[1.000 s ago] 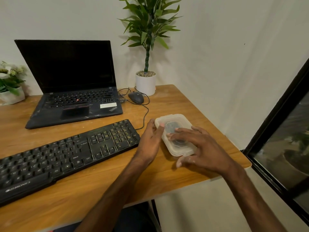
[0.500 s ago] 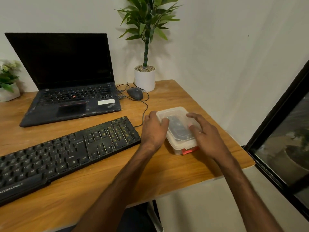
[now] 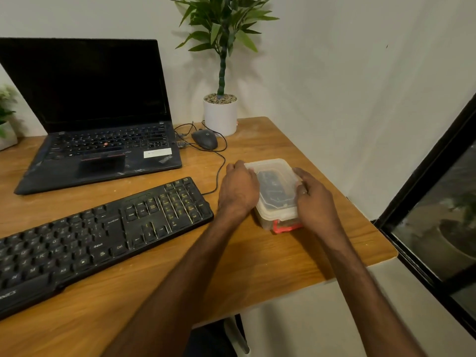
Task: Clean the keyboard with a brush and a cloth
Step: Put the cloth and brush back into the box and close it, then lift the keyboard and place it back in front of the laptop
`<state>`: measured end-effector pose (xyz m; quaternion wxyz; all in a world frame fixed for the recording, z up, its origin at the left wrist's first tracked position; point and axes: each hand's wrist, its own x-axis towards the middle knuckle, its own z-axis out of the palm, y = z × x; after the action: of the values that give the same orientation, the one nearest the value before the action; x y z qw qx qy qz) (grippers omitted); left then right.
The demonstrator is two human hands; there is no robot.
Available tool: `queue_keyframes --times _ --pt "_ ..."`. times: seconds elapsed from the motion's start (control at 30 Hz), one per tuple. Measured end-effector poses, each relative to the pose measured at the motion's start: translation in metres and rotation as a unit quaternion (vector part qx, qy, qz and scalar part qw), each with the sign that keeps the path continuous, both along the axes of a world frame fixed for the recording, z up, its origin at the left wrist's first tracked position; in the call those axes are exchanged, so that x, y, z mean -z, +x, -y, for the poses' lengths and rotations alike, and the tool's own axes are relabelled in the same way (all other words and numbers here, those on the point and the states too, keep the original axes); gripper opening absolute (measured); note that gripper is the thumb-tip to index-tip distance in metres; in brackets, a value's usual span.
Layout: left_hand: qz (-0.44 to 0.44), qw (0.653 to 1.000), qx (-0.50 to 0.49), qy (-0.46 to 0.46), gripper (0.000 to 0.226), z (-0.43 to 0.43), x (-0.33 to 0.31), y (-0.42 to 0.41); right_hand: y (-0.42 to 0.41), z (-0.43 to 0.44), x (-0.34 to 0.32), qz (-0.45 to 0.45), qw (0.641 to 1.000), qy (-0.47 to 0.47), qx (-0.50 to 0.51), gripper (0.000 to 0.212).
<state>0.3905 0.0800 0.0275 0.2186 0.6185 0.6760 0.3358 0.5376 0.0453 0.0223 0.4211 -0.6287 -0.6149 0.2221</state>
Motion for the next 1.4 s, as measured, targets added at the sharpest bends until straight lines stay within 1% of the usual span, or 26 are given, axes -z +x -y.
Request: queue_keyframes --times 0.1,0.2,0.23,0.27,0.33,0.37,0.47,0.57,0.7,0.8,0.87,0.93,1.0,1.07,1.13,1.2,1.27,1.3,1.4 --pt "-0.029 0.999 0.019 -0.02 0.051 -0.014 -0.01 0.003 -0.007 -0.021 -0.007 0.024 1.0 0.01 0.011 0.04" --pt "-0.051 0.991 0.105 -0.059 0.053 -0.011 -0.011 0.012 -0.008 -0.038 -0.013 0.033 0.999 0.011 0.02 0.039" --pt "-0.053 0.989 0.128 -0.058 0.055 -0.01 -0.008 0.015 -0.009 -0.043 -0.015 0.035 0.999 0.011 0.025 0.039" --pt "-0.036 0.989 0.134 -0.054 0.058 -0.01 -0.006 0.016 -0.009 -0.046 -0.017 0.038 0.999 0.009 0.027 0.039" --pt "-0.002 0.991 0.122 -0.047 0.061 -0.017 -0.003 0.017 -0.009 -0.054 -0.019 0.041 0.999 0.007 0.022 0.039" --pt "0.0 0.992 0.121 -0.045 0.06 -0.02 -0.003 0.017 -0.009 -0.056 -0.019 0.041 0.999 0.004 0.017 0.039" --pt "-0.023 0.992 0.115 -0.043 0.06 -0.028 -0.002 0.018 -0.007 -0.065 -0.016 0.036 0.999 -0.002 0.008 0.04" --pt "-0.047 0.991 0.114 -0.048 0.062 -0.034 -0.003 0.016 -0.008 -0.075 -0.011 0.025 0.999 -0.009 0.018 0.043" --pt "-0.042 0.994 0.099 -0.035 0.061 -0.04 -0.004 0.015 -0.01 -0.082 -0.006 0.015 0.999 -0.012 0.03 0.043" --pt "-0.078 0.987 0.121 -0.069 0.055 -0.039 -0.006 0.014 -0.008 -0.082 -0.005 0.031 0.999 -0.004 0.029 0.043" --pt "-0.085 0.987 0.118 -0.07 0.062 -0.041 -0.007 0.012 -0.006 -0.084 -0.007 0.056 0.998 -0.006 0.022 0.042" --pt "-0.105 0.986 0.11 -0.063 0.068 -0.037 -0.01 0.009 -0.005 -0.083 -0.01 0.085 0.996 -0.007 0.003 0.044" --pt "-0.12 0.987 0.105 -0.034 0.072 -0.026 -0.018 0.004 -0.007 -0.077 -0.015 0.103 0.994 0.037 0.006 0.05" --pt "-0.114 0.988 0.101 0.02 0.074 -0.005 -0.033 -0.009 -0.013 -0.06 -0.023 0.087 0.99 0.109 0.031 0.053" --pt "-0.116 0.986 0.092 0.078 0.075 0.027 -0.045 -0.036 -0.033 -0.035 -0.031 0.049 0.989 0.136 0.02 0.05" --pt "-0.127 0.981 0.079 0.123 0.076 0.064 -0.053 -0.07 -0.057 -0.008 -0.033 0.002 0.993 0.108 -0.044 0.046" --pt "-0.137 0.979 0.039 0.149 0.077 0.103 -0.054 -0.115 -0.085 0.013 -0.029 -0.042 0.99 0.043 -0.124 0.045" --pt "-0.145 0.978 0.014 0.151 0.078 0.122 -0.052 -0.138 -0.098 0.018 -0.024 -0.047 0.987 0.012 -0.151 0.046" --pt "-0.162 0.979 -0.04 0.117 0.08 0.167 -0.033 -0.2 -0.128 0.018 -0.01 -0.01 0.982 -0.044 -0.185 0.053"
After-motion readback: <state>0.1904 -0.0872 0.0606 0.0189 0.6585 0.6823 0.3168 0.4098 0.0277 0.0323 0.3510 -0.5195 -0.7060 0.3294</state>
